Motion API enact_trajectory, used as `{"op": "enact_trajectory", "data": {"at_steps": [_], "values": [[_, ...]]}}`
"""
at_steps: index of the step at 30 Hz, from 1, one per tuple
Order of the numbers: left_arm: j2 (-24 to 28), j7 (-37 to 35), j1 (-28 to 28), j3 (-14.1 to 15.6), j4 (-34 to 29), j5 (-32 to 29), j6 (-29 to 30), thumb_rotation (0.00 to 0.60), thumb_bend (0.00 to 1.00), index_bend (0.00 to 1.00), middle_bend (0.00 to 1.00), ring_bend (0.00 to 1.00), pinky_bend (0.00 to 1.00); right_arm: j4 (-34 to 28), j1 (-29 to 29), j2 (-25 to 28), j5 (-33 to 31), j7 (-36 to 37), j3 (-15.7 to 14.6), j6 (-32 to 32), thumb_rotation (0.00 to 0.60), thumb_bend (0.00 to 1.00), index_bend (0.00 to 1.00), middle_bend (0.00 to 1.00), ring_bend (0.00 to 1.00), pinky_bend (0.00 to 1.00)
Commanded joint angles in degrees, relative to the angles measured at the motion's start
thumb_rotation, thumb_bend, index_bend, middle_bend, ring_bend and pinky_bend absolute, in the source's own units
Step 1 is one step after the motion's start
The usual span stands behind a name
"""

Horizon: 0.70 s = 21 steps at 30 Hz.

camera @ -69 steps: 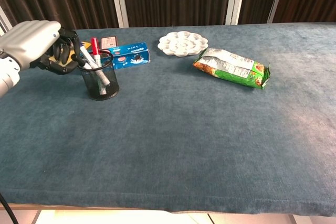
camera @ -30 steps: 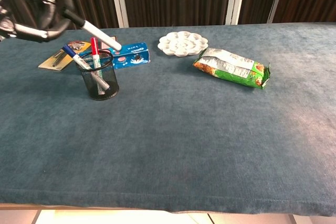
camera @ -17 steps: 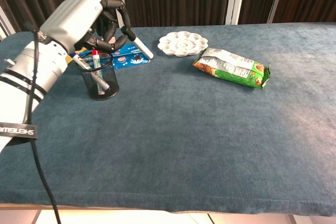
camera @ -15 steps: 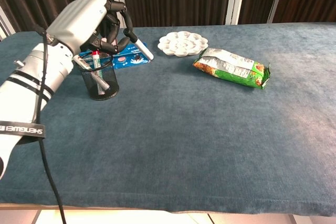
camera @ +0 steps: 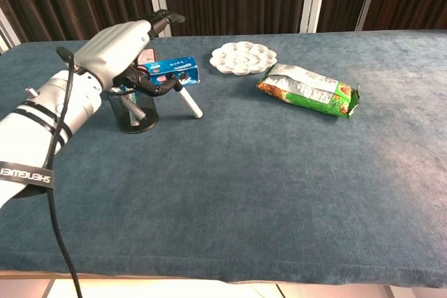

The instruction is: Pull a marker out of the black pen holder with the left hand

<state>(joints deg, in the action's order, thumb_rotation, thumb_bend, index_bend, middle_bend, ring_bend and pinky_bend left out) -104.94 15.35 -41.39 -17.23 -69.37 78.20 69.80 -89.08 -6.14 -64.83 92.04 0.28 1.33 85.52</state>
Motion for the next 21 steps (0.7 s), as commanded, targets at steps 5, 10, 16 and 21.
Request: {"op": "enact_trajectory", "data": {"at_steps": [5, 10, 16, 21], "values": [[12.2, 7.2, 6.8, 3.9, -18.4, -2.1, 2.6, 0.6, 0.3, 0.0, 0.0, 0.0, 0.03, 0.0, 0.0, 0.0, 0.0, 0.1, 0.0, 0.0, 0.446, 0.24, 0.39, 0.28, 0.05, 0.16], [19.2, 6.9, 10.8, 5.8, -24.9, -2.3, 5.1, 0.6, 0.3, 0.0, 0.0, 0.0, 0.03, 0.0, 0.0, 0.0, 0.0, 0.1, 0.0, 0.0, 0.444, 0.24, 0.39, 0.28, 0.05, 0.16], [30.9, 8.3, 16.7, 10.6, -28.9, -2.7, 6.6, 0.6, 0.31, 0.02, 0.03, 0.0, 0.03, 0.0, 0.0, 0.1, 0.1, 0.2, 0.0, 0.0, 0.443, 0.24, 0.39, 0.28, 0.05, 0.16], [36.2, 1.4, 22.6, 14.0, -27.6, 0.7, 12.0, 0.6, 0.3, 0.07, 0.07, 0.0, 0.03, -0.1, 0.0, 0.1, 0.1, 0.0, 0.0, -0.1, 0.447, 0.24, 0.4, 0.28, 0.05, 0.16]]}}
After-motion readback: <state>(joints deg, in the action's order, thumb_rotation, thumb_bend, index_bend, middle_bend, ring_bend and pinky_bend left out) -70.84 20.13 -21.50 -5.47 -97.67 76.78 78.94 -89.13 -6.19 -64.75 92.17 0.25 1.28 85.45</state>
